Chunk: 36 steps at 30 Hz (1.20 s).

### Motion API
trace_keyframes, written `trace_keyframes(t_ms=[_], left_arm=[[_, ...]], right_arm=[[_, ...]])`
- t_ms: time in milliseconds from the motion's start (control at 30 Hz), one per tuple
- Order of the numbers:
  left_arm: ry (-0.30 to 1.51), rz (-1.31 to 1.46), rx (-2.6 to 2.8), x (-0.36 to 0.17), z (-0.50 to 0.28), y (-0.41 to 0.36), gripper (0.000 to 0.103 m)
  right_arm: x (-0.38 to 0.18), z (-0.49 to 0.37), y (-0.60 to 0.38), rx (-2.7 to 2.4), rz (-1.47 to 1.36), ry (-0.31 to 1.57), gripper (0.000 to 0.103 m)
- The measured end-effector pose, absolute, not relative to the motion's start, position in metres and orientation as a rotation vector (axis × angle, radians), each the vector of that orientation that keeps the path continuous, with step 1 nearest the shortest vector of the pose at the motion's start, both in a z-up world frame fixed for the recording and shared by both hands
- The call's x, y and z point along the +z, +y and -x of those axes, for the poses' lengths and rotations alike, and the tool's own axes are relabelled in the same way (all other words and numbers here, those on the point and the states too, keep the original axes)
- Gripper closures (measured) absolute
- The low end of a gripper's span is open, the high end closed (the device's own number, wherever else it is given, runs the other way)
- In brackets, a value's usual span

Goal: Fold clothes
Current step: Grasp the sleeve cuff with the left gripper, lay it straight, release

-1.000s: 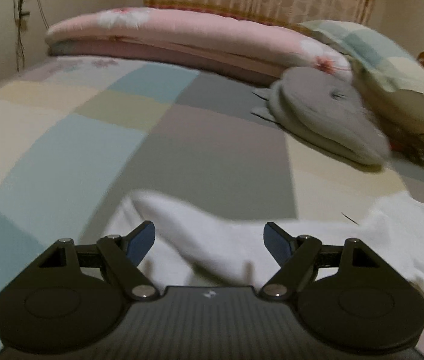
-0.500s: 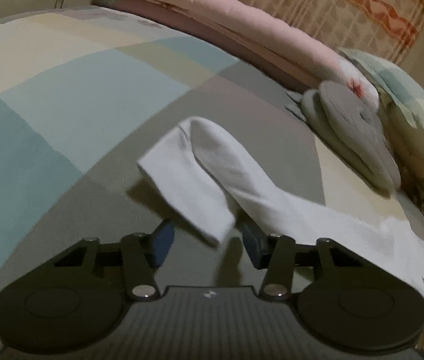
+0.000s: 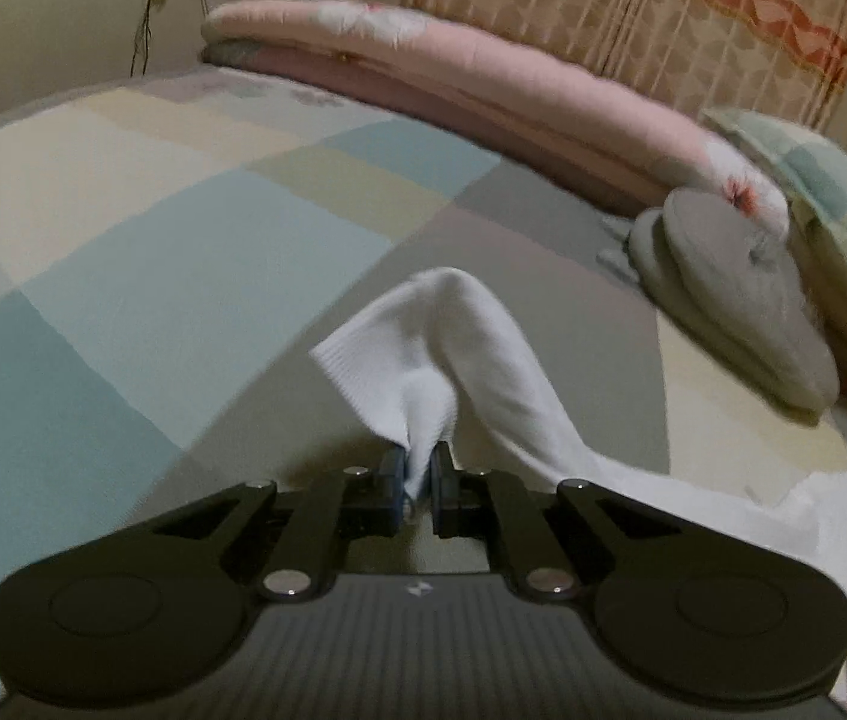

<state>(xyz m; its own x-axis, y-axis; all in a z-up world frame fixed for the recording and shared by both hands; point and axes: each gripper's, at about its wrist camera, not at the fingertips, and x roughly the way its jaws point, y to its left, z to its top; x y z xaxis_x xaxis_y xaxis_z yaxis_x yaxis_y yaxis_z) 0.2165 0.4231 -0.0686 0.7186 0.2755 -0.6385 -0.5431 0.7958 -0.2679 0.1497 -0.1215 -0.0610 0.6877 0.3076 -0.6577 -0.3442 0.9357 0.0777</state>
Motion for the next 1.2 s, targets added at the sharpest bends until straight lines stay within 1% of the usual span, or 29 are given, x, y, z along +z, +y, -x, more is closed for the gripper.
trace_keyframes(t_ms=[367,733,767,833,900,1067,1100,1133,1167,1200], left_arm=[[0.624,0.434,0.513,-0.032,-0.192,0.434,0.097],[0.759,0.517,0.599,-0.045,-0.172,0.445,0.096],[0.768,0.523,0.607,-0.047,-0.172,0.447,0.095],[0.78,0.511,0.659,-0.048,-0.172,0.45,0.088],[0.782,0.47,0.731,-0.045,-0.172,0.451,0.091],[0.785,0.414,0.673,-0.034,-0.189,0.439,0.089],[0.79,0.397,0.639,-0.033,-0.197,0.432,0.088],[0.794,0.381,0.605,-0.033,-0.205,0.424,0.082],[0.8,0.366,0.564,-0.033,-0.214,0.415,0.079],[0.806,0.352,0.514,-0.034,-0.226,0.403,0.079]], right_arm=[[-0.067,-0.149,-0.122,0.383,0.053,0.739,0.0],[-0.07,-0.15,-0.136,0.361,0.024,0.744,0.0],[-0.07,-0.15,-0.137,0.359,0.024,0.744,0.0],[-0.071,-0.151,-0.138,0.36,0.018,0.747,0.0],[-0.072,-0.151,-0.14,0.361,0.01,0.749,0.0],[-0.073,-0.151,-0.142,0.372,0.002,0.744,0.0],[-0.073,-0.151,-0.143,0.377,-0.005,0.743,0.0],[-0.073,-0.152,-0.143,0.382,-0.013,0.742,0.0],[-0.073,-0.153,-0.143,0.394,-0.022,0.744,0.0],[-0.072,-0.154,-0.143,0.405,-0.029,0.746,0.0]])
